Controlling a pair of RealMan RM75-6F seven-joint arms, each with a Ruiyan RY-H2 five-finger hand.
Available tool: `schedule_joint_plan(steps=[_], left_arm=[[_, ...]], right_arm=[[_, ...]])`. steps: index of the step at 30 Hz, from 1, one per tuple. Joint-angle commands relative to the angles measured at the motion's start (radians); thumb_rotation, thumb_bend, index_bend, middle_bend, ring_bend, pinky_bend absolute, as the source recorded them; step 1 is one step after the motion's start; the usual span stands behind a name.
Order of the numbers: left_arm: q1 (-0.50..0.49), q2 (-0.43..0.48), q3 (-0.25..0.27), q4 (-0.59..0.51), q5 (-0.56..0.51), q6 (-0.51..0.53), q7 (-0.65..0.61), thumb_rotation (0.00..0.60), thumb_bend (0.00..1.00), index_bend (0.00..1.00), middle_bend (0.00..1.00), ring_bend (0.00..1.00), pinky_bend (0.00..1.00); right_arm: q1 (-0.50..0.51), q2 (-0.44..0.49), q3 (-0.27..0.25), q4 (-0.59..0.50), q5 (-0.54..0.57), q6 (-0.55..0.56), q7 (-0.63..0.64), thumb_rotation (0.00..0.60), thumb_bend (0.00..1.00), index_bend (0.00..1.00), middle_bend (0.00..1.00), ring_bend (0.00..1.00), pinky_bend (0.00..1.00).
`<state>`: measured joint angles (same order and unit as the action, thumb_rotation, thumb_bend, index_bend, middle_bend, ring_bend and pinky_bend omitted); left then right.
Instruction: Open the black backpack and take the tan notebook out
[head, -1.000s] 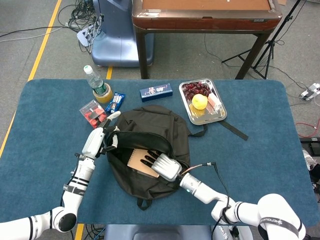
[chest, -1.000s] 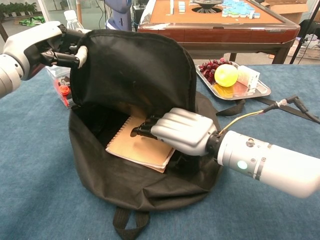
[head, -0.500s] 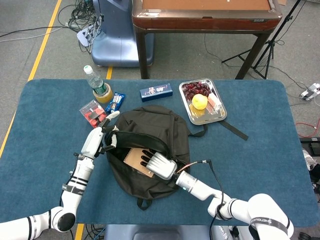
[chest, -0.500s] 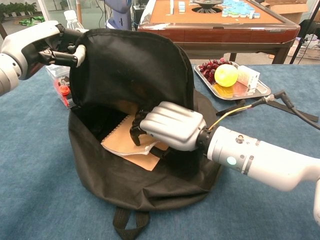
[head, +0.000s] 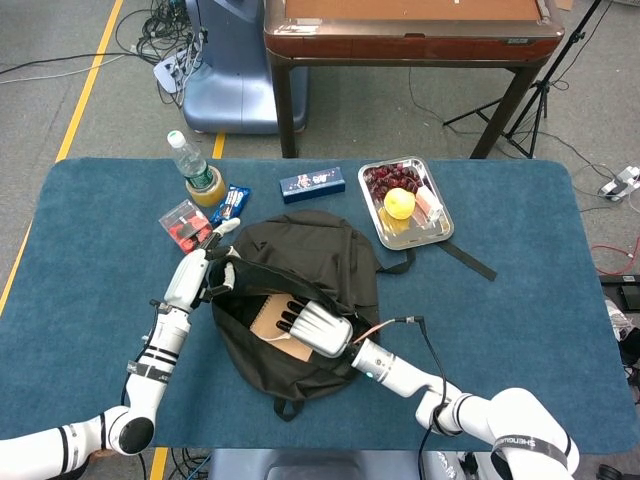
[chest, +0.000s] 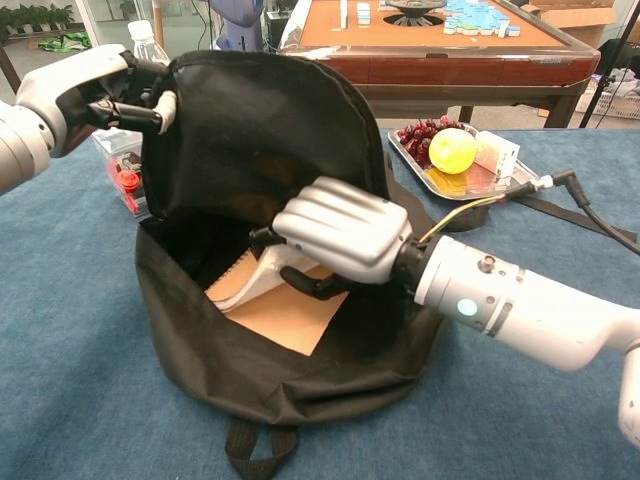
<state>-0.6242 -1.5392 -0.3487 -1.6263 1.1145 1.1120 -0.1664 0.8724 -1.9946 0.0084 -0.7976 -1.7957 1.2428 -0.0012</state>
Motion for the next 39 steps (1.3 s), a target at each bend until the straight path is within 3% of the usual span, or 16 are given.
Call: schedule_joint_plan(steps=[1,9,28,39], left_arm=[[-0.009,-0.002,-0.008,0.009,-0.017,-0.014,0.004,0.6,0.64,0.56,0.1,0.06,0.08],[-0.023,-0.012,-0.012,0.021,-0.042,-0.031,0.014,0.6,0.64,0.56,0.1,0.05,0.08],[-0.025,-0.012,-0.003,0.031,-0.07,-0.051,0.02,0.6,0.63,0.55,0.1,0.05,0.08],[-0.029,-0.009,0.004,0.037,-0.091,-0.075,0.03,0.6,0.63,0.54,0.1,0.05,0.08]], right_arm=[[0.002,0.004,0.005,-0.012,-0.022,0.067,0.036,0.6,0.58,0.96,0.6,0.47,0.39],[0.006,0.024,0.019,-0.072,-0.058,0.182,0.031,0.6,0.58,1.0,0.65,0.53,0.46],[-0.007,0.149,0.055,-0.274,-0.117,0.317,-0.073,0.6,0.58,1.0,0.68,0.58,0.51],[-0.025,0.188,0.07,-0.324,-0.132,0.362,-0.075,0.6,0.58,1.0,0.69,0.6,0.55]])
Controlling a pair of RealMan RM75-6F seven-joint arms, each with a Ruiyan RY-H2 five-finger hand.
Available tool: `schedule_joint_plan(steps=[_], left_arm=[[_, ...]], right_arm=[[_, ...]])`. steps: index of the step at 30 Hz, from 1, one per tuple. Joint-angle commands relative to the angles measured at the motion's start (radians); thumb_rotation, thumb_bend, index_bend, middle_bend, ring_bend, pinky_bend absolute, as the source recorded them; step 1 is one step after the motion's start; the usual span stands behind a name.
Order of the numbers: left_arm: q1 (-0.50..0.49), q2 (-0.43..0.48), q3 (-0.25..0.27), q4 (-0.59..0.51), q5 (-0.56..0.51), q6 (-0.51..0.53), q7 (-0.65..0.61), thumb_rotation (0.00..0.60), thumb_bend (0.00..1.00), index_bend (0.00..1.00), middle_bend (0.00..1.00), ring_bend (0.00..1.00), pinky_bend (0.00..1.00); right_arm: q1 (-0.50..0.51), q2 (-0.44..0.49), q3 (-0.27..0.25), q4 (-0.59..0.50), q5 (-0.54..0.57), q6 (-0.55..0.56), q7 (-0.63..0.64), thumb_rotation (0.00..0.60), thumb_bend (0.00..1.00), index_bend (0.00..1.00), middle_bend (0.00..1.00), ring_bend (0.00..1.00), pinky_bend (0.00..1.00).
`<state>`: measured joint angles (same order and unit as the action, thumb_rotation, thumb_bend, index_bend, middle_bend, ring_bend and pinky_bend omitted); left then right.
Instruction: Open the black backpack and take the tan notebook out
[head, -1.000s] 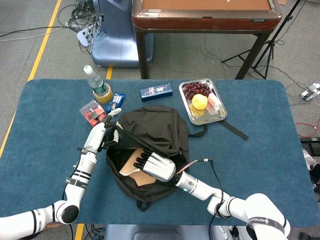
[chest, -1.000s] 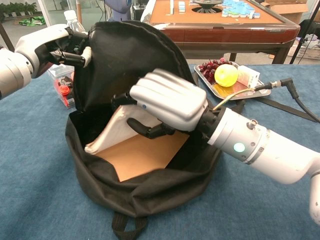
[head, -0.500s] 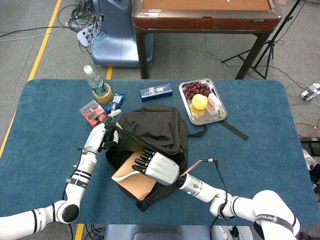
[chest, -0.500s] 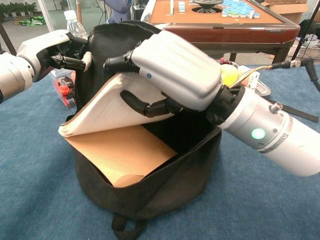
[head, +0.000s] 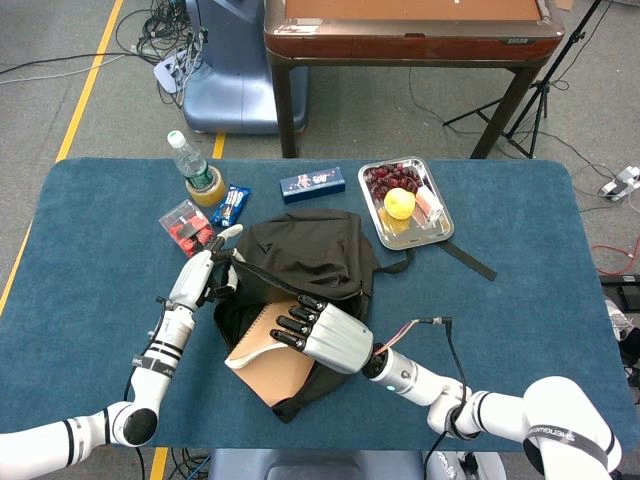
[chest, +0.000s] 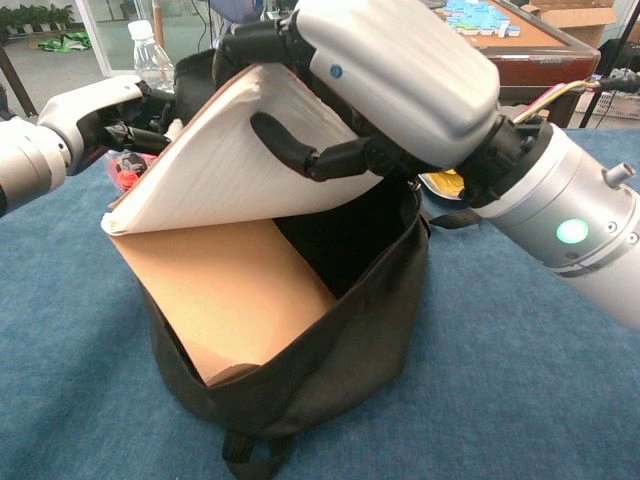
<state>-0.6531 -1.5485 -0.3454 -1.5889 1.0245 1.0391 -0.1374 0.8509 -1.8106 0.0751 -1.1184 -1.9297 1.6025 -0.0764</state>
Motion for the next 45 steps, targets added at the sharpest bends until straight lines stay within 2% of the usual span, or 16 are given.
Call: schedule_joint_plan(steps=[1,21,28,45], left_arm=[[0.0,0.001,0.003,0.0,-0.003,-0.004,0.002,0.6,0.63,0.54,0.1,0.05,0.08],[0.001,-0.002,0.008,0.015,-0.015,-0.011,0.008,0.6,0.63,0.54,0.1,0.05,0.08],[0.007,0.004,0.008,0.015,-0.008,-0.005,0.003,0.6,0.63,0.53,0.1,0.05,0.08],[0.011,0.005,0.012,0.012,0.0,0.004,0.01,0.6,0.63,0.53,0.1,0.05,0.08]], right_arm=[[-0.006,0.007,0.007,-0.004,0.005,0.007,0.004,0.6,0.58,1.0,0.69,0.6,0.56],[-0.053,0.061,0.066,-0.05,-0.035,0.175,-0.007,0.6,0.58,1.0,0.69,0.6,0.56],[-0.098,0.145,0.093,-0.113,-0.038,0.247,-0.021,0.6,0.58,1.0,0.69,0.6,0.56],[-0.186,0.365,0.174,-0.275,-0.004,0.301,-0.055,0.6,0.58,1.0,0.69,0.6,0.57]])
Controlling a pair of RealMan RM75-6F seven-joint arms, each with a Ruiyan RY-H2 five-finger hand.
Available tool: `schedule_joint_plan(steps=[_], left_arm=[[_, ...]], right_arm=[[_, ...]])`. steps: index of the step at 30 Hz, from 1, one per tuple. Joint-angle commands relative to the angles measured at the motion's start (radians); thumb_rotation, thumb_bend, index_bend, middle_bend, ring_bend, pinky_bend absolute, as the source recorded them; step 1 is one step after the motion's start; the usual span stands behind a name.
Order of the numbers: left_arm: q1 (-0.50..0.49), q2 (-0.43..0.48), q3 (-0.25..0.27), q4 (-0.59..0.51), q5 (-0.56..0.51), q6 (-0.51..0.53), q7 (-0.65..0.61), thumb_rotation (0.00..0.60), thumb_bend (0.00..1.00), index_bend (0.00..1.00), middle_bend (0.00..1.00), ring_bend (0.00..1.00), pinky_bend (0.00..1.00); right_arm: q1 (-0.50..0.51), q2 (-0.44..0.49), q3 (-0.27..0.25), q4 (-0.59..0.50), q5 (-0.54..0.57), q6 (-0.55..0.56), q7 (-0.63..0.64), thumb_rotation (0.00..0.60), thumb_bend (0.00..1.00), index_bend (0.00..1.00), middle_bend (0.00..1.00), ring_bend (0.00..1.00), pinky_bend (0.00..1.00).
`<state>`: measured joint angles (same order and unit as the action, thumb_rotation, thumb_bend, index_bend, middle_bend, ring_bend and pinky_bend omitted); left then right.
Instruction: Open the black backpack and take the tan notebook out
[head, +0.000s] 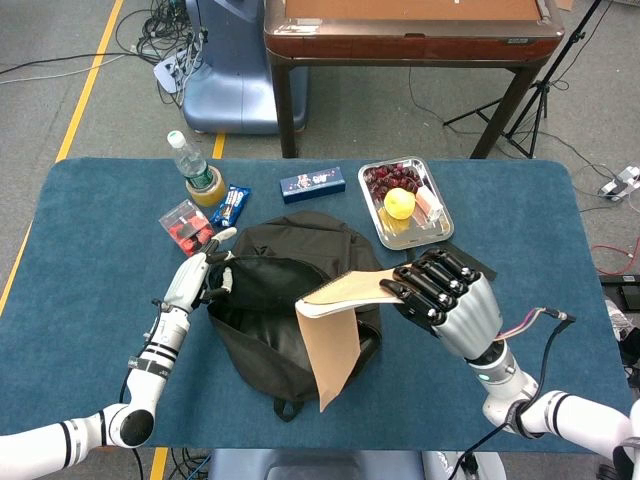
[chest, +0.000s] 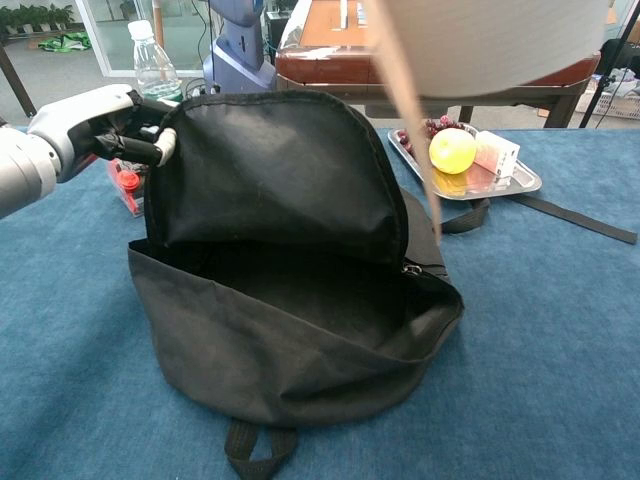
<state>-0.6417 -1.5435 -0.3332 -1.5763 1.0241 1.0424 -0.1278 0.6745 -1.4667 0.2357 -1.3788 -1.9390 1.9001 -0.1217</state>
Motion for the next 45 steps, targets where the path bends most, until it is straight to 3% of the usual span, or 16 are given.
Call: schedule_joint_plan(steps=[1,10,17,31,39,41,45], left_arm=[[-0.001,-0.001,-0.001,-0.002,0.002,0.002,0.001,0.6,0.63,0.53,0.1,0.05,0.08],[0.005,0.005,-0.001,-0.01,0.005,0.012,0.004,0.6,0.63,0.53,0.1,0.05,0.08],[0.012,0.009,0.001,-0.014,0.011,0.02,0.003,0.6,0.63,0.53,0.1,0.05,0.08],[0.021,0.017,0.001,-0.025,0.028,0.031,-0.009,0.6,0.63,0.53,0.1,0.05,0.08],[0.027,0.023,0.001,-0.03,0.028,0.039,-0.007,0.6,0.63,0.53,0.1,0.05,0.08],[0.028,0.023,0.001,-0.03,0.028,0.038,-0.008,0.6,0.63,0.53,0.1,0.05,0.08],[0.029,0.023,0.003,-0.031,0.03,0.038,-0.01,0.6,0.63,0.53,0.1,0.05,0.08]], right_arm=[[-0.014,0.031,0.017,-0.02,0.008,-0.001,-0.013,0.6,0.58,1.0,0.69,0.6,0.57],[-0.058,0.075,0.019,0.025,0.072,-0.036,-0.002,0.6,0.58,1.0,0.69,0.6,0.57],[-0.044,0.054,0.009,0.165,0.136,-0.143,0.031,0.6,0.58,1.0,0.69,0.6,0.57],[0.078,-0.159,-0.022,0.5,0.204,-0.353,0.102,0.6,0.58,1.0,0.69,0.6,0.57],[0.105,-0.249,-0.056,0.542,0.228,-0.43,0.068,0.6,0.58,1.0,0.62,0.54,0.56],[0.097,-0.248,-0.066,0.51,0.241,-0.457,0.034,0.6,0.58,0.95,0.58,0.48,0.54],[0.072,-0.221,-0.076,0.406,0.279,-0.504,-0.058,0.6,0.56,0.69,0.42,0.3,0.43]])
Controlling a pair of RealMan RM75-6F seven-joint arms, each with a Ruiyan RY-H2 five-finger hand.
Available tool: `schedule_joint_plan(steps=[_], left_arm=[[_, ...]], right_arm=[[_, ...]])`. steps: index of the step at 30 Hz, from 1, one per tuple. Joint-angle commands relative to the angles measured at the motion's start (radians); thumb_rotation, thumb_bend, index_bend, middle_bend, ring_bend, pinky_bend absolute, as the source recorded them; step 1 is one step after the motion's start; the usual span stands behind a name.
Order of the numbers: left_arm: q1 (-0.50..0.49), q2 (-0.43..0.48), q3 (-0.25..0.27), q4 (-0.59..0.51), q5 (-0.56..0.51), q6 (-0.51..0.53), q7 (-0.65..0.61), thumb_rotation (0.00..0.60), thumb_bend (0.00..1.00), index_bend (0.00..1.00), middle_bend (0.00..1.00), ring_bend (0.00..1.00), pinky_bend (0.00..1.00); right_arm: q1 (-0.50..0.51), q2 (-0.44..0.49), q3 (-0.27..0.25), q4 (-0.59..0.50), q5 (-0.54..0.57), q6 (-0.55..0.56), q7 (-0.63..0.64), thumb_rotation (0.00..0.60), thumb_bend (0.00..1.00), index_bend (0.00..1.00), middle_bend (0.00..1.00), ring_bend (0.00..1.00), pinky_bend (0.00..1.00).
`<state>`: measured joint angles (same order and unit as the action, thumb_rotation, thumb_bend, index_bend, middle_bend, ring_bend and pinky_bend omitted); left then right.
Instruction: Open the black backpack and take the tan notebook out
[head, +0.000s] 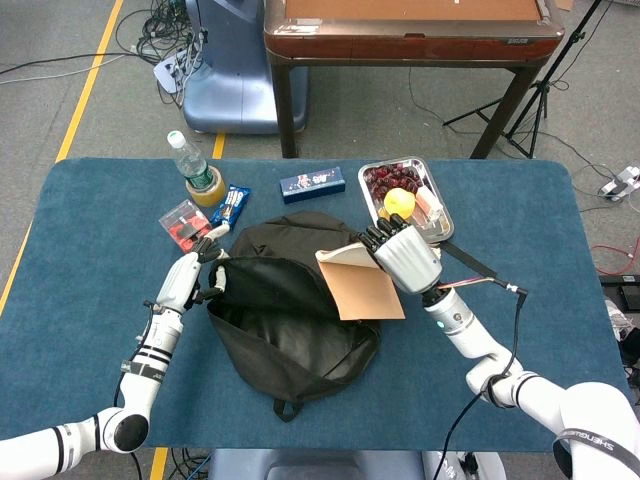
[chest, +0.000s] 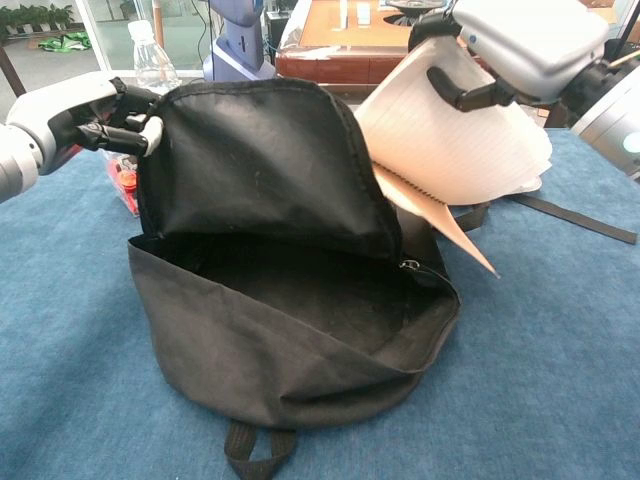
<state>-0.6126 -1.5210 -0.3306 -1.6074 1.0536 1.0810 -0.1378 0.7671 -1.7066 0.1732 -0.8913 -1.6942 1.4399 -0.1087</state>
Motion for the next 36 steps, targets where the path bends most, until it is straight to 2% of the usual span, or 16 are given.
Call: schedule_joint_plan(steps=[1,2,4,6,9,16,22,28,32,36], left_arm=[[0.001,0.0,0.001,0.0,0.001,-0.001,-0.001,0.6,0.63,0.53,0.1,0.05,0.08],[0.001,0.0,0.001,0.001,0.002,-0.001,-0.001,0.6,0.63,0.53,0.1,0.05,0.08],[0.001,-0.001,0.001,0.001,0.003,-0.001,-0.003,0.6,0.63,0.53,0.1,0.05,0.08],[0.001,-0.002,0.001,0.002,0.004,0.0,-0.005,0.6,0.63,0.53,0.1,0.05,0.08],[0.001,-0.003,0.001,0.002,0.006,0.0,-0.007,0.6,0.63,0.53,0.1,0.05,0.08],[0.004,0.002,-0.001,-0.001,0.01,0.003,-0.009,0.6,0.63,0.53,0.1,0.05,0.08],[0.01,0.02,0.004,-0.019,0.018,0.008,0.002,0.6,0.63,0.52,0.1,0.05,0.08],[0.017,0.078,0.028,-0.068,0.016,-0.016,0.045,0.6,0.54,0.34,0.07,0.0,0.07],[0.023,0.128,0.047,-0.104,0.015,-0.034,0.075,0.6,0.49,0.27,0.03,0.0,0.05],[0.032,0.198,0.076,-0.144,0.005,-0.066,0.112,0.6,0.39,0.19,0.0,0.0,0.04]], right_arm=[[-0.03,0.033,-0.016,-0.123,0.047,-0.06,-0.104,0.6,0.53,0.57,0.35,0.24,0.37],[-0.036,0.045,-0.018,-0.154,0.055,-0.071,-0.131,0.6,0.52,0.5,0.32,0.2,0.33],[-0.048,0.074,-0.021,-0.231,0.072,-0.089,-0.183,0.6,0.47,0.26,0.2,0.11,0.24],[-0.058,0.099,-0.024,-0.297,0.081,-0.098,-0.214,0.6,0.42,0.11,0.13,0.07,0.21],[-0.074,0.14,-0.031,-0.398,0.089,-0.107,-0.255,0.6,0.39,0.01,0.09,0.04,0.2],[-0.123,0.23,-0.062,-0.576,0.084,-0.1,-0.317,0.6,0.39,0.0,0.06,0.03,0.2],[-0.171,0.318,-0.064,-0.678,0.034,-0.019,-0.306,0.6,0.39,0.0,0.06,0.03,0.2],[-0.212,0.387,-0.052,-0.728,0.025,0.028,-0.316,0.6,0.39,0.0,0.06,0.03,0.2],[-0.232,0.414,-0.046,-0.733,0.04,0.03,-0.316,0.6,0.37,0.0,0.06,0.03,0.2],[-0.251,0.432,-0.041,-0.731,0.049,0.038,-0.315,0.6,0.35,0.0,0.06,0.03,0.2]])
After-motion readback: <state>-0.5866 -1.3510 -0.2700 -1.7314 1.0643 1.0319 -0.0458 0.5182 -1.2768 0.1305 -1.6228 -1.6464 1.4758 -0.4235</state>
